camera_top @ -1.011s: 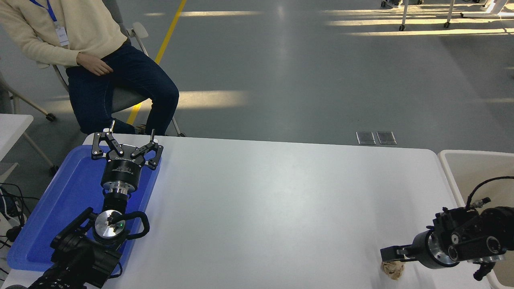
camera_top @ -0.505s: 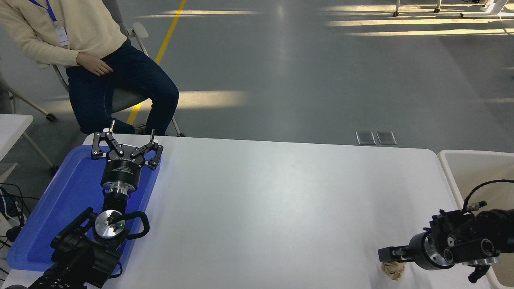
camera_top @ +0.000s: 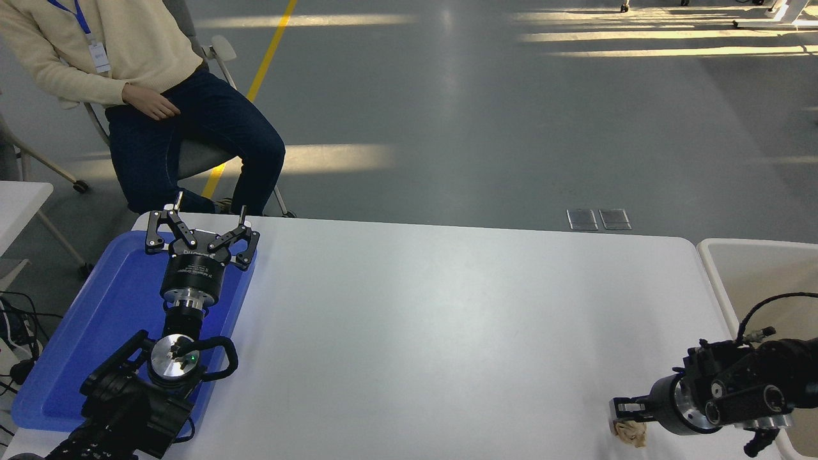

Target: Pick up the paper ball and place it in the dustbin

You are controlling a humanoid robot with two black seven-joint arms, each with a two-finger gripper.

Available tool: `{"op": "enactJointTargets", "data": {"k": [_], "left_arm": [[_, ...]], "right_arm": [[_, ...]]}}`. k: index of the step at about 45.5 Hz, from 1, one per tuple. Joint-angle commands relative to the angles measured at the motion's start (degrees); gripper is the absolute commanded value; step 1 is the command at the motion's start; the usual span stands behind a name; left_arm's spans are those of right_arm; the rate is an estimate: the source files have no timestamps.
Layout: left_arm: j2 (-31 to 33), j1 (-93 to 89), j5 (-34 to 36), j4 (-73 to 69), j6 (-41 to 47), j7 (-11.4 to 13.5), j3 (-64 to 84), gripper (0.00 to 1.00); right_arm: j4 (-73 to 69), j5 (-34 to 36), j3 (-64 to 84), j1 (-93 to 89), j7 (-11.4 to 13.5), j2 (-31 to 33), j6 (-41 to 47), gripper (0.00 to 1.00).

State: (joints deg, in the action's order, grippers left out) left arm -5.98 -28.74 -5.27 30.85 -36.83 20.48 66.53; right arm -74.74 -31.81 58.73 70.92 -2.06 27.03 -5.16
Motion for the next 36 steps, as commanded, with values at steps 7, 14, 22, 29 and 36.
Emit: {"op": "enactJointTargets", "data": {"k": [7, 14, 22, 29, 36], "left_arm": [[0.0, 0.0, 0.0, 0.0, 0.0, 0.0, 0.0, 1.0], [0.0, 0.0, 0.0, 0.0, 0.0, 0.0, 0.0, 1.0], [0.0, 0.0, 0.09, 0.0, 0.0, 0.0, 0.0, 1.0], [0.0, 0.0, 0.09, 0.0, 0.0, -0.09, 0.0, 1.0], [0.0, 0.0, 0.09, 0.0, 0.0, -0.09, 0.0, 1.0]], "right_arm": [[-4.09, -0.53, 2.79, 7.2, -1.11, 3.82, 0.67, 0.0], [-11.12, -0.44, 7.0, 16.78, -1.37, 4.26, 0.76, 0.0], [-16.75, -0.35, 11.67, 28.82, -1.37, 6.1, 3.04, 0.0], [-18.6, -0.71, 14.13, 37.79, -1.28, 8.04, 9.02, 0.0], [-20.35, -0.71, 16.32, 46.48, -1.28, 8.57, 15.25, 0.0]]}}
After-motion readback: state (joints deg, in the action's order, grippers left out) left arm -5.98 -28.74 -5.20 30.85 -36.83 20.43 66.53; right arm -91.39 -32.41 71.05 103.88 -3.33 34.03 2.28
